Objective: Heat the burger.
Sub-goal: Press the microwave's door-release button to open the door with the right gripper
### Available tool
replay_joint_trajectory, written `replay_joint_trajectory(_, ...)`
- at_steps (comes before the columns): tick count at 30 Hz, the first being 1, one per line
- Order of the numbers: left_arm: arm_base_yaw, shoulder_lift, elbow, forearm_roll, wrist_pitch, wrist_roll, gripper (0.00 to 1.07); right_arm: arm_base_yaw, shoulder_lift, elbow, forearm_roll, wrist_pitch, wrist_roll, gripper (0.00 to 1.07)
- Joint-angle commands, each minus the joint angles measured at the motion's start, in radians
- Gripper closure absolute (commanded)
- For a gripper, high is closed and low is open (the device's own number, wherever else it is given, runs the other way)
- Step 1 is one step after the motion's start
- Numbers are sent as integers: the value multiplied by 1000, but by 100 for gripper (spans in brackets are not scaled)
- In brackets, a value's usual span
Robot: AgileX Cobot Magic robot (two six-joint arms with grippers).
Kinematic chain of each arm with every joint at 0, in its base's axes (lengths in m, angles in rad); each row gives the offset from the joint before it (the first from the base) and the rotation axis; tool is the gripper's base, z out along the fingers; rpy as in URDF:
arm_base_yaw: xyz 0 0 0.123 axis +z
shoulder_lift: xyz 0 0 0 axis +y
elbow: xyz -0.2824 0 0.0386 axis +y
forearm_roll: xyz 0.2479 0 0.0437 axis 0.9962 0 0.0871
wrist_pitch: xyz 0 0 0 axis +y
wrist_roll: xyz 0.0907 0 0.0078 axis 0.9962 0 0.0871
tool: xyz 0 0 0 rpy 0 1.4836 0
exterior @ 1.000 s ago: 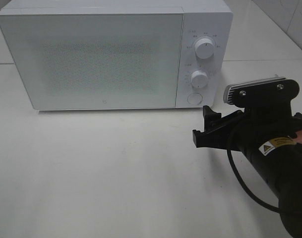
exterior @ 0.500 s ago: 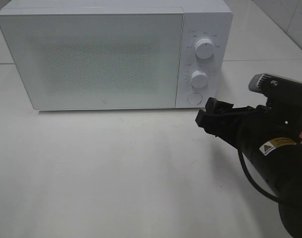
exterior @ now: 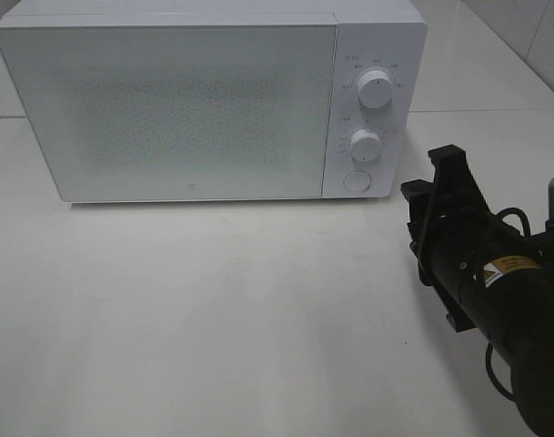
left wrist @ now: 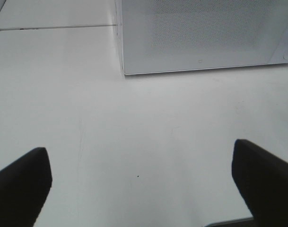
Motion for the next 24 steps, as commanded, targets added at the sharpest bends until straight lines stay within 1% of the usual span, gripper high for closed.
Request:
replay_joint_trajectory(1, -5, -23, 3, -7, -9, 1, 9, 3, -1, 1, 1, 7, 107, 82)
replay_joint_trajectory(2, -5, -23, 3, -7, -9, 1, 9, 3, -1, 1, 1, 7, 107, 82)
replay_joint_trajectory(3, -5, -23, 3, -7, -9, 1, 9, 3, -1, 1, 1, 7, 132, 93)
replay_joint_trajectory(4, -5, -23, 3, -7, -9, 1, 9, 3, -1, 1, 1, 7, 148, 97)
replay_joint_trajectory(5, -5, -23, 3, -7, -9, 1, 9, 3, -1, 1, 1, 7, 148, 97)
replay_joint_trajectory(6, -5, -23, 3, -7, -9, 1, 9, 3, -1, 1, 1, 7, 168, 106)
replay_joint_trajectory(8, -5, -23, 3, -7, -9, 1, 9, 3, -1, 1, 1, 7, 176, 107)
replay_joint_trajectory(16, -5, -23, 3, -7, -9, 1, 9, 0, -1, -1, 5, 74, 186, 107)
replay_joint_trajectory(18, -5, -23, 3, -7, -9, 1, 9, -18, 8, -11, -1, 85, 183, 107)
replay_joint_trajectory(20, -5, -23, 3, -7, -9, 1, 9, -66, 40, -44, -59, 133, 191, 107)
replay_joint_trajectory(21, -5, -23, 3, -7, -9, 1, 9, -66, 40, -44, -59, 133, 191, 107)
replay_joint_trajectory(23, -5, -23, 3, -7, -9, 1, 9, -106, 89, -92, -115, 137, 200, 107)
replay_joint_trajectory(24, -5, -23, 3, -7, -9, 1, 9, -106, 89, -92, -115, 137, 200, 107)
